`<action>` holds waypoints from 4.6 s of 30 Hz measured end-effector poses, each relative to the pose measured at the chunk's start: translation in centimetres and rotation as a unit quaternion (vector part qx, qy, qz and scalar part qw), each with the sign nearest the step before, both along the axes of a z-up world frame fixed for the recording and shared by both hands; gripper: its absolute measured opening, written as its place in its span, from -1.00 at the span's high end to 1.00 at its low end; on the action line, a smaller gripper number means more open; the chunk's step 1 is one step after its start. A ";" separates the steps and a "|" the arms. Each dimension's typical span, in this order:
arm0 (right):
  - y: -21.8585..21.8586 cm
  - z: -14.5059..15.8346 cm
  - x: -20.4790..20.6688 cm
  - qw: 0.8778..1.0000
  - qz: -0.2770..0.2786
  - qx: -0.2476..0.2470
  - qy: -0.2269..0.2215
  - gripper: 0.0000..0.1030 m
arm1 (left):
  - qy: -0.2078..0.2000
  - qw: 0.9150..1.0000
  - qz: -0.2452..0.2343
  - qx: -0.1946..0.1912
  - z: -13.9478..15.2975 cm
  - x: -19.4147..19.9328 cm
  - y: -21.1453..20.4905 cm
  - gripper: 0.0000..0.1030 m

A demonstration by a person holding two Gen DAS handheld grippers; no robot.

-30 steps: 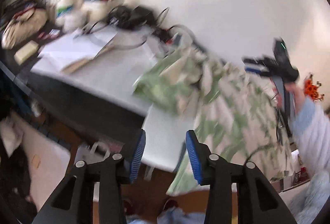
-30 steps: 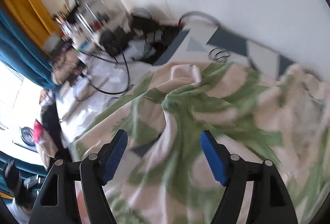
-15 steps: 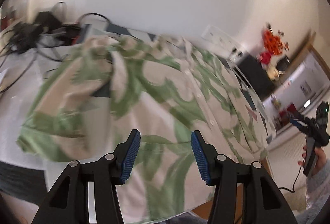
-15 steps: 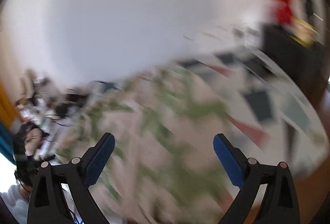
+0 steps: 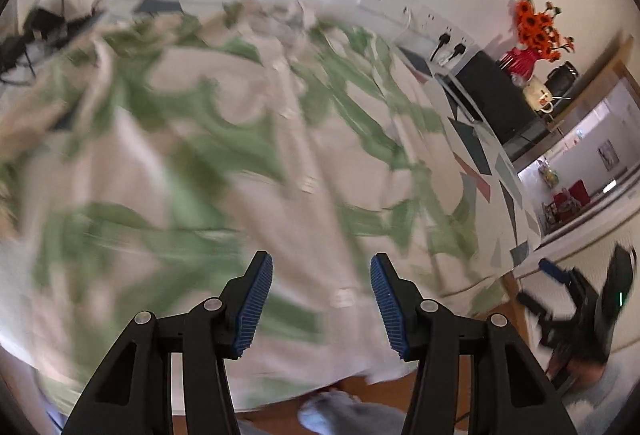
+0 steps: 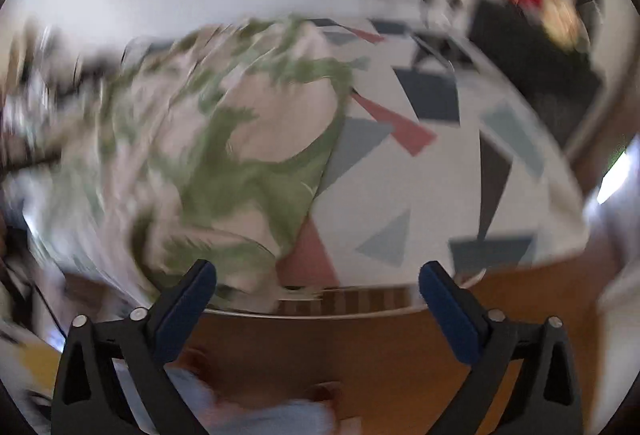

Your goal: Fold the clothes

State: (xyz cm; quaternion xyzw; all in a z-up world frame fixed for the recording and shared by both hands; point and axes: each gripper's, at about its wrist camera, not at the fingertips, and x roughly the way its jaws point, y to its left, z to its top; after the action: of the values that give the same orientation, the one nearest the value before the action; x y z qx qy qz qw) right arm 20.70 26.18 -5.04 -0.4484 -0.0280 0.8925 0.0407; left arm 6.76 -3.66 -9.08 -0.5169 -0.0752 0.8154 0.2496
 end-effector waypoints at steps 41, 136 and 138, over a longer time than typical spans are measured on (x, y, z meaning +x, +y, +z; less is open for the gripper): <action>11.9 -1.9 0.7 0.981 -0.186 -0.051 0.034 0.94 | 0.023 0.980 0.065 -0.188 -5.2 -5.5 1.6 -0.31; 3.3 -8.3 5.0 0.944 -0.077 -0.315 -0.055 0.37 | -0.072 0.996 -0.027 -0.038 -2.6 -1.4 2.0 -0.29; 3.9 -8.6 5.6 0.933 -0.090 -0.345 -0.043 -0.11 | -0.072 0.994 -0.058 -0.062 -3.0 -1.1 4.2 -0.29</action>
State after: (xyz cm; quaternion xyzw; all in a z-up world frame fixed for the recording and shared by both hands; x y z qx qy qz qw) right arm 26.31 30.10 -13.62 -0.4730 0.3205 0.8198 -0.0376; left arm 5.67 0.52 -12.09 -0.5923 -0.0122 0.7633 0.2578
